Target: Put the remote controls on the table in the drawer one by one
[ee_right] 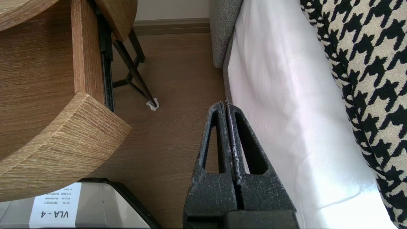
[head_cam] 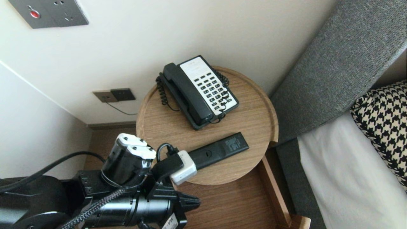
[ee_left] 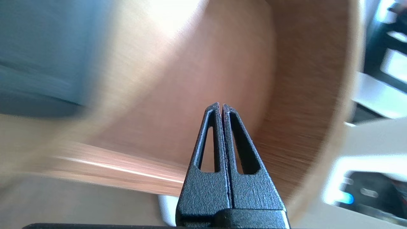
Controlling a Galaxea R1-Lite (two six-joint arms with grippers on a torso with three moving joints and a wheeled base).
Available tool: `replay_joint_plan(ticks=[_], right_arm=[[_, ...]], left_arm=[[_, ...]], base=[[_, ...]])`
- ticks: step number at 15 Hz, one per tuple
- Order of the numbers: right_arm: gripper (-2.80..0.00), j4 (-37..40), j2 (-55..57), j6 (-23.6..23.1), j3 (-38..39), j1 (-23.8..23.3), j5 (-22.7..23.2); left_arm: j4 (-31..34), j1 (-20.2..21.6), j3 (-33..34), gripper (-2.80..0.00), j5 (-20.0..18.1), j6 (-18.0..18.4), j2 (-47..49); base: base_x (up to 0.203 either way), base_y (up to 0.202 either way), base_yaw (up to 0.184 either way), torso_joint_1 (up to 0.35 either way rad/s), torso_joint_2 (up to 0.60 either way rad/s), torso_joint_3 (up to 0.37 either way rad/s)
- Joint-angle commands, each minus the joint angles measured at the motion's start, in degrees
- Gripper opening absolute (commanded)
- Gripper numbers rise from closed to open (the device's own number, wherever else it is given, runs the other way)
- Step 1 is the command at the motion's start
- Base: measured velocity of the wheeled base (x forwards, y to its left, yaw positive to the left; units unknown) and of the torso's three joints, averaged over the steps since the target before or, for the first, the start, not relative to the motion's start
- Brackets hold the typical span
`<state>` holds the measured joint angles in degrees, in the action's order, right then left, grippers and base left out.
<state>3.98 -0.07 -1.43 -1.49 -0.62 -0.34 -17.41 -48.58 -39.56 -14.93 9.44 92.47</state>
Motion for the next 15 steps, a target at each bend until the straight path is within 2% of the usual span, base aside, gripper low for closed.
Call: replay_joint_plan(ticks=[1,4,7,11,14,15], right_arm=[[-2.80,-0.02,-0.19,-0.07,-0.01,0.01,-0.01],[-2.80,-0.02,-0.19,0.02,-0.01,0.01,-0.01],[-2.80,-0.02,-0.19,-0.02,-0.01,0.01,-0.01],[-2.80,0.04,-0.19,-0.03,-0.01,0.01,-0.01],[-2.80,-0.02,-0.19,0.02,-0.01,0.01,-0.01],[-2.80,0.02,-0.19,-0.07,-0.01,0.01,-0.01]], left_arm=[[1.15,3.05,-3.60,-2.80,0.09,5.63,-2.16],[2.33,6.44,-8.66,-2.80,-0.67,12.93,-1.92],[3.57,8.69,-13.10,-2.80,-4.15,20.43,-0.32],[3.69,8.52,-16.37,-2.80,-4.78,24.97,2.80],[3.61,5.74,-15.92,-2.80,-4.62,25.62,4.17],[3.62,5.28,-16.14,0.00,-4.44,25.57,4.21]], base=[[0.000,0.000,0.000,0.000,0.00,0.000],[0.000,0.000,0.000,0.000,0.00,0.000],[0.000,0.000,0.000,0.000,0.00,0.000],[0.000,0.000,0.000,0.000,0.00,0.000],[0.000,0.000,0.000,0.000,0.00,0.000],[0.000,0.000,0.000,0.000,0.00,0.000]])
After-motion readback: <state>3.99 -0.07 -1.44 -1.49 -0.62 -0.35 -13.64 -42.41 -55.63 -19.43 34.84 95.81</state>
